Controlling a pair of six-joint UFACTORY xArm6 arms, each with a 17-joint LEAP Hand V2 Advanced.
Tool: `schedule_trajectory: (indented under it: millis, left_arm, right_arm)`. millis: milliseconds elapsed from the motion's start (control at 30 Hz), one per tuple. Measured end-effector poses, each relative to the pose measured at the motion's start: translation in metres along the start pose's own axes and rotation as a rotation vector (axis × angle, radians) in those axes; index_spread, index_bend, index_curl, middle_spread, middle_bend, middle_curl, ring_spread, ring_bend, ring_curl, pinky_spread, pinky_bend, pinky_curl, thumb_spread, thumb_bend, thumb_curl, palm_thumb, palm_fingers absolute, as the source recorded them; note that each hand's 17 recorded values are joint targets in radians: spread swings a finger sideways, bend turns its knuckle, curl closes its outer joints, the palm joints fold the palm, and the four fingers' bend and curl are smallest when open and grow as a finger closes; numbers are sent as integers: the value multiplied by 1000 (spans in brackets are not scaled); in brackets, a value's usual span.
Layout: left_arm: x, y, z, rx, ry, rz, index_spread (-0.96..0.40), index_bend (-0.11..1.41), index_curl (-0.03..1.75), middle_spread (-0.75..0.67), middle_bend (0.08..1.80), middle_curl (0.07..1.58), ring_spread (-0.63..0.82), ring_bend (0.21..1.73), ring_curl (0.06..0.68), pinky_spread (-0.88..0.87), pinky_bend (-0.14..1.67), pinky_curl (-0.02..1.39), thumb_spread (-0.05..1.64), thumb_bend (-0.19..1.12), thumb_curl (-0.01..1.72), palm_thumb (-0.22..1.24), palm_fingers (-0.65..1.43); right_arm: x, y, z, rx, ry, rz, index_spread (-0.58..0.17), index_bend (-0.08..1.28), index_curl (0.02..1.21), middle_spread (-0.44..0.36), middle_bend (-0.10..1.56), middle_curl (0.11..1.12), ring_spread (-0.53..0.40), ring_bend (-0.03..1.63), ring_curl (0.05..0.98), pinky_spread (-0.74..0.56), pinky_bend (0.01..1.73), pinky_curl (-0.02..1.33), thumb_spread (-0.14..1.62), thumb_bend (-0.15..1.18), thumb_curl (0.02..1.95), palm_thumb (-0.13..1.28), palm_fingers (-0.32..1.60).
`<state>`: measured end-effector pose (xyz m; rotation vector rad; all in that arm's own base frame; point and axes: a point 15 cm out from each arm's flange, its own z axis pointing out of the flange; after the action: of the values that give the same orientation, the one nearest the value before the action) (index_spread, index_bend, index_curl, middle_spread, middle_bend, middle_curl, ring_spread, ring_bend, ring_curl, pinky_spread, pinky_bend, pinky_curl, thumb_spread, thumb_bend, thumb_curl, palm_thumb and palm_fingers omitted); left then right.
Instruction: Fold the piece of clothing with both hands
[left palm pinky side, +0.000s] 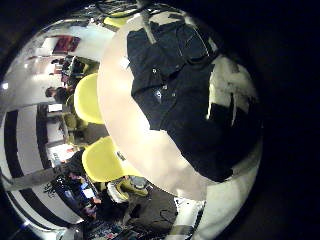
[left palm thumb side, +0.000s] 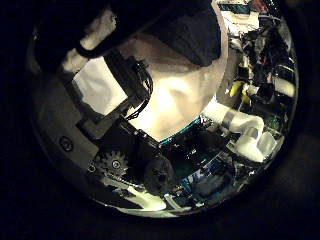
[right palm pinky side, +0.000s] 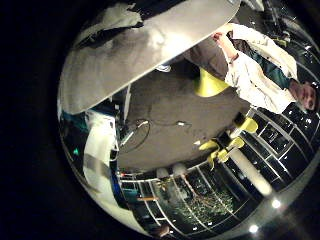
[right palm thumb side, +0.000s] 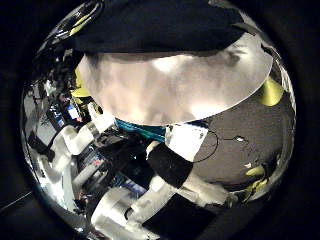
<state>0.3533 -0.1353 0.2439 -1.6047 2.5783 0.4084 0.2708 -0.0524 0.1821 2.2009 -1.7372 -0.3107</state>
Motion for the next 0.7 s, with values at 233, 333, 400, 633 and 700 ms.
schedule_trajectory:
  millis: [233,333,400,633,700]
  left_arm:
    - [-4,4,-1,-12,3,2,-637,229,1367,-603,839,1217,-464,1420,518,-619,1217,646,1218,-10,525,776,914]
    - [-5,3,-7,-6,2,9,-635,201,1411,-613,830,1225,-463,1414,515,-619,1215,644,1219,-11,528,775,919]
    - [-7,2,-11,-4,1,10,-632,190,1434,-617,825,1229,-463,1411,513,-618,1213,642,1219,-11,530,775,923]
    - [-15,2,-33,-1,-3,18,-614,179,1497,-633,809,1242,-463,1406,510,-624,1208,637,1219,-11,535,774,928]
    - [-19,2,-35,0,-1,11,-608,178,1511,-637,805,1245,-463,1405,509,-621,1207,638,1219,-11,536,773,929]
  right_arm:
    - [-13,-31,16,143,42,29,-171,168,307,-36,409,428,-114,862,272,50,802,89,1058,-22,313,360,288]
    - [-19,-35,16,151,49,34,-178,169,311,-53,441,441,-142,889,282,38,795,81,1047,-17,322,394,320]
    - [-21,-40,15,159,54,39,-192,169,313,-76,476,457,-179,951,303,8,802,76,1044,-7,334,437,392]
    - [-27,-45,11,168,69,43,-319,211,336,-200,647,561,-277,1158,387,-278,1063,134,1032,27,394,675,851]
    - [-27,-46,8,176,71,52,-379,276,383,-238,728,619,-281,1184,422,-328,1154,182,1021,26,416,741,1000]
